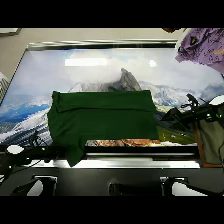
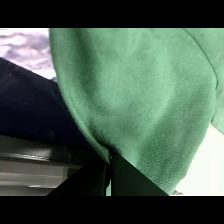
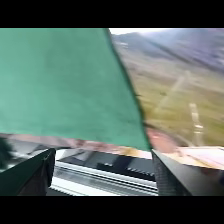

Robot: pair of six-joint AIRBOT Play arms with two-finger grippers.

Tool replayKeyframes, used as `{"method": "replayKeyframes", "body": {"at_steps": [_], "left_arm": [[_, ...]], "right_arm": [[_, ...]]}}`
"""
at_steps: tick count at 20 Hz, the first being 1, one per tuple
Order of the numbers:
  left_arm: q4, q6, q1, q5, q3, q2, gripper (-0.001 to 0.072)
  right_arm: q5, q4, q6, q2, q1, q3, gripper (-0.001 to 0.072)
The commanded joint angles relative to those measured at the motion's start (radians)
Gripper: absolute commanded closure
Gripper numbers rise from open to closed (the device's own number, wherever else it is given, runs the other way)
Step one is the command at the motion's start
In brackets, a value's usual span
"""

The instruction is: Fold the clothes and pants, and hang the long-sleeved shirts on hangers.

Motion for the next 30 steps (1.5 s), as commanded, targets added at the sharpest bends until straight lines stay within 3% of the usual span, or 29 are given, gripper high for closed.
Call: {"method": "replayKeyframes", "body": {"at_steps": [1,13,17,18,19,20,24,28,30], "left_arm": [[0.002,0.000,-0.014,0.011,-0.002,0.000,0.0686],[0.002,-0.001,-0.014,0.005,0.003,0.000,0.0685],[0.002,-0.001,-0.014,0.004,0.003,0.000,0.0686],[0.002,-0.001,-0.014,0.002,0.005,0.000,0.0686],[0.003,0.000,-0.013,-0.002,0.012,0.000,0.0686],[0.003,0.000,-0.010,-0.008,0.024,0.000,0.0686],[0.082,-0.008,-0.010,-0.114,0.146,0.003,0.0688],[0.278,-0.158,-0.010,-0.319,0.300,0.100,0.0688],[0.319,-0.174,-0.011,-0.420,0.357,0.172,0.0688]], "right_arm": [[-0.020,-0.059,0.009,-0.011,0.001,-0.018,0.0051],[-0.137,0.097,-0.100,-0.057,0.002,-0.257,0.0059],[-0.206,0.108,-0.113,-0.057,0.079,-0.290,0.0226],[-0.233,0.108,-0.113,-0.057,0.104,-0.290,0.0369],[-0.259,0.107,-0.111,-0.057,0.124,-0.289,0.0559],[-0.281,0.110,-0.106,-0.057,0.137,-0.289,0.0684],[-0.259,0.074,-0.081,0.004,0.137,-0.288,0.0685],[-0.128,-0.096,0.063,0.174,0.137,-0.289,0.0685],[-0.075,-0.150,0.115,0.270,0.137,-0.289,0.0685]]}}
